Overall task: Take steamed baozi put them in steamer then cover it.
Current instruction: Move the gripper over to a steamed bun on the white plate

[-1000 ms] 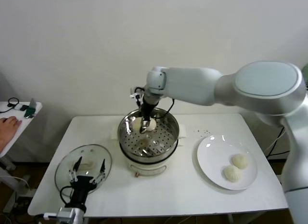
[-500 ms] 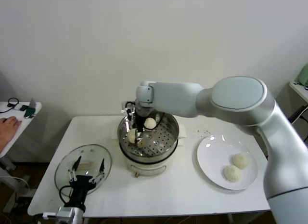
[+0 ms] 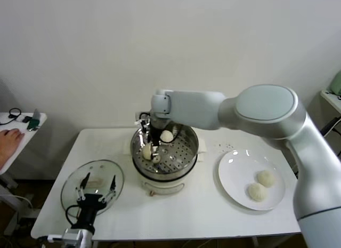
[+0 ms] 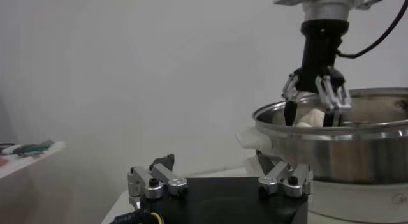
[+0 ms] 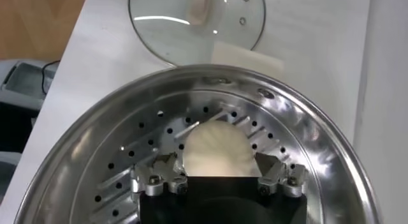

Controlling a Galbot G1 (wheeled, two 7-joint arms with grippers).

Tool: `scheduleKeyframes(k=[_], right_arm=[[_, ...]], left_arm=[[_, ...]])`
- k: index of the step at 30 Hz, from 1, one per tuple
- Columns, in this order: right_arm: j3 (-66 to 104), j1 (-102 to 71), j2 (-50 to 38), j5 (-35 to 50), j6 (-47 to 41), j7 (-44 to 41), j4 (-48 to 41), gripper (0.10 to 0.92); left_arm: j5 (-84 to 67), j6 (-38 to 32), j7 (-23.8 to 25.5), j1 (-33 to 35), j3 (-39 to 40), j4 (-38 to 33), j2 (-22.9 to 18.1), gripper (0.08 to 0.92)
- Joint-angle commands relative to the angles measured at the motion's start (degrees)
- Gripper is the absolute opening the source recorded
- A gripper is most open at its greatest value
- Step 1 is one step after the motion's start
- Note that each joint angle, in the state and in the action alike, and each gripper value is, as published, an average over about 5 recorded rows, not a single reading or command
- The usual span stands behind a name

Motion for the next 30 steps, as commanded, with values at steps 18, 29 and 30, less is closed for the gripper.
scheduleKeyframes(k=[18, 29, 30], right_arm=[[-6.21, 13.1, -48.98, -24.73, 1.92, -3.84, 36.06, 0.823], [0.98, -3.7, -58.39, -39.17, 4.36, -4.35, 31.8, 0.823], [1.95, -5.17, -58.49, -39.98, 4.55, -4.42, 31.29, 0.823]], left_arm=[[0.67, 0.54, -0.22, 0.05, 0.58, -0.56, -0.54, 0.823], [1.44, 0.62, -0.36, 1.9, -0.08, -1.5, -1.42, 0.823], [1.53, 0.66, -0.38, 1.94, -0.09, -1.55, -1.51, 0.823]])
